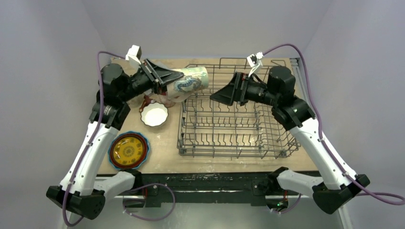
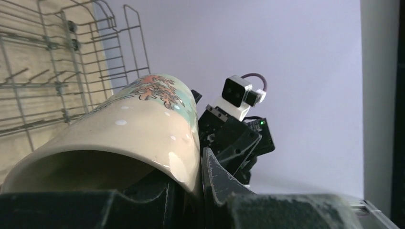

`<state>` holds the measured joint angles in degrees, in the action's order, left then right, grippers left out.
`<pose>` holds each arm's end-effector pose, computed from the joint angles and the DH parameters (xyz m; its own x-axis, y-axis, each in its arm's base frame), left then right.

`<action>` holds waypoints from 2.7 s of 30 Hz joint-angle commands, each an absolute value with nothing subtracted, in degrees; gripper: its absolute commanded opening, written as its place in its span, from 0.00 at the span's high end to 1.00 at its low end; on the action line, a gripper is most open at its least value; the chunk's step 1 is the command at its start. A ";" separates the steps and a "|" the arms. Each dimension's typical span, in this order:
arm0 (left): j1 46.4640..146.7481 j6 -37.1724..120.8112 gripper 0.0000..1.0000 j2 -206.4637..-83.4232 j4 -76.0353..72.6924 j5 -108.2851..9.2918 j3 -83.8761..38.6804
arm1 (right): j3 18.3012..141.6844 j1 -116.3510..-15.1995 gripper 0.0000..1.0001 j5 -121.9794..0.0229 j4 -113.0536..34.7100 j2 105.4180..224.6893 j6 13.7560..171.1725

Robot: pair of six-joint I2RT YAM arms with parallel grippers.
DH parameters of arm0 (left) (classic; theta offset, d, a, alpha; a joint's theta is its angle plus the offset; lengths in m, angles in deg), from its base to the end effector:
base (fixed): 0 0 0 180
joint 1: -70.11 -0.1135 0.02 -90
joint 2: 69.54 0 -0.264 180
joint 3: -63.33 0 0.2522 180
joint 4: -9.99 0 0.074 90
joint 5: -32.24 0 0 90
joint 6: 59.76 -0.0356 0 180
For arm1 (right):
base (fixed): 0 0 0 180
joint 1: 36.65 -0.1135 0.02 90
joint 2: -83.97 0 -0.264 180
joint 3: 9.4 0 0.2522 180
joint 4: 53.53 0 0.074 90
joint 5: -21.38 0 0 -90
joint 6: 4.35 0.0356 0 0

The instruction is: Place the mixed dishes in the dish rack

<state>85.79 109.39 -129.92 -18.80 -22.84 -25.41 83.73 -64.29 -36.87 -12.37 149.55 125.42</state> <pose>0.2011 -0.0776 0.4620 -0.7603 -0.6230 -0.1840 0.1384 0.1215 -0.9829 0.2002 0.1260 0.4460 -0.7024 0.2462 -0.6678 -0.5181 0.4665 0.7169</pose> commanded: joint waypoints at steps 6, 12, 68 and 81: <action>94.90 134.82 1.00 -134.64 19.25 -31.02 -24.82 | 65.22 -67.12 0.01 -31.23 -52.48 140.77 131.32; 100.67 141.44 1.00 -139.24 30.11 -35.20 -25.26 | 67.02 -67.61 0.01 -35.39 -50.93 142.48 128.83; 103.79 117.22 0.19 -121.04 -23.69 -44.68 -20.80 | 77.70 -67.67 1.00 -42.30 -41.52 141.63 102.20; 101.16 98.44 0.11 -117.26 -66.70 -63.58 -31.39 | 85.30 -67.53 1.00 -47.83 -31.68 155.56 91.21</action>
